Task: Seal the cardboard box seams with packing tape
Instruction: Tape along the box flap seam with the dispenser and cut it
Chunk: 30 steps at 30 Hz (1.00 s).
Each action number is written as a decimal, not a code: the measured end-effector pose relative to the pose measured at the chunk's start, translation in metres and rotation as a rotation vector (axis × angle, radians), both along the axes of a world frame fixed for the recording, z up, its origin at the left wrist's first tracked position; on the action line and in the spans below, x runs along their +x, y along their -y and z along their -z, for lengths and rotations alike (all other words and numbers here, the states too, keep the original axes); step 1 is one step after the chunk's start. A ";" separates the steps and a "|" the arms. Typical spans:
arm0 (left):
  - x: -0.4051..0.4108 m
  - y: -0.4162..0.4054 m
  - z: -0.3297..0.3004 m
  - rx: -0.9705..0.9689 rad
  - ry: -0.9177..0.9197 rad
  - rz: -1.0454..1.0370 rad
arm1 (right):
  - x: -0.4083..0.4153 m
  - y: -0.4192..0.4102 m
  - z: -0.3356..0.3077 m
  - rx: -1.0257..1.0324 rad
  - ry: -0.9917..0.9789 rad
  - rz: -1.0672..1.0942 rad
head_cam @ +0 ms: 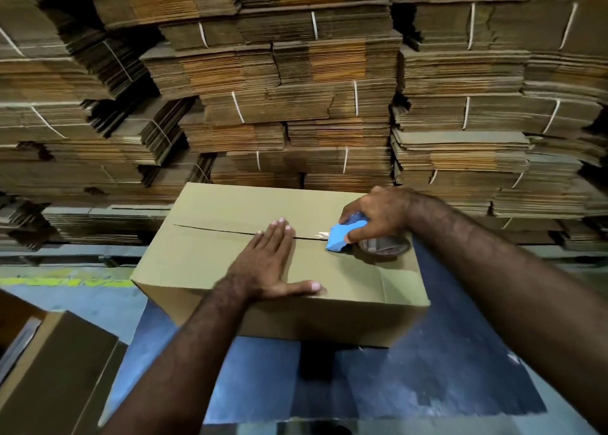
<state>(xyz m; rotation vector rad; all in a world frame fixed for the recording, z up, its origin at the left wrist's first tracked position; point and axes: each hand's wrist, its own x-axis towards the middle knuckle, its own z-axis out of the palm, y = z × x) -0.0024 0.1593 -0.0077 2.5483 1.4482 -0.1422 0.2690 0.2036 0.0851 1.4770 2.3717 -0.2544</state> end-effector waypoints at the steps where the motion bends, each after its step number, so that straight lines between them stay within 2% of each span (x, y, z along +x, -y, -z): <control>1: 0.001 0.001 -0.001 0.014 0.021 -0.011 | 0.000 0.000 0.002 0.012 0.011 0.011; 6: 0.048 0.012 -0.006 0.003 0.047 0.144 | 0.000 0.002 0.000 0.028 -0.001 0.019; 9: 0.060 0.013 0.001 -0.006 0.072 0.101 | 0.003 -0.001 0.002 0.031 0.019 0.013; 13: 0.058 0.012 0.003 0.007 0.006 0.105 | 0.017 0.003 -0.001 0.033 -0.025 -0.059; 18: 0.058 0.010 0.002 -0.039 -0.026 0.111 | 0.090 0.034 -0.030 -0.026 -0.041 0.022; 25: 0.066 0.012 -0.004 -0.005 -0.018 0.101 | 0.109 0.044 -0.001 0.121 -0.021 0.067; 30: 0.111 0.020 -0.009 0.017 0.034 0.169 | 0.111 0.048 0.002 0.148 -0.068 0.075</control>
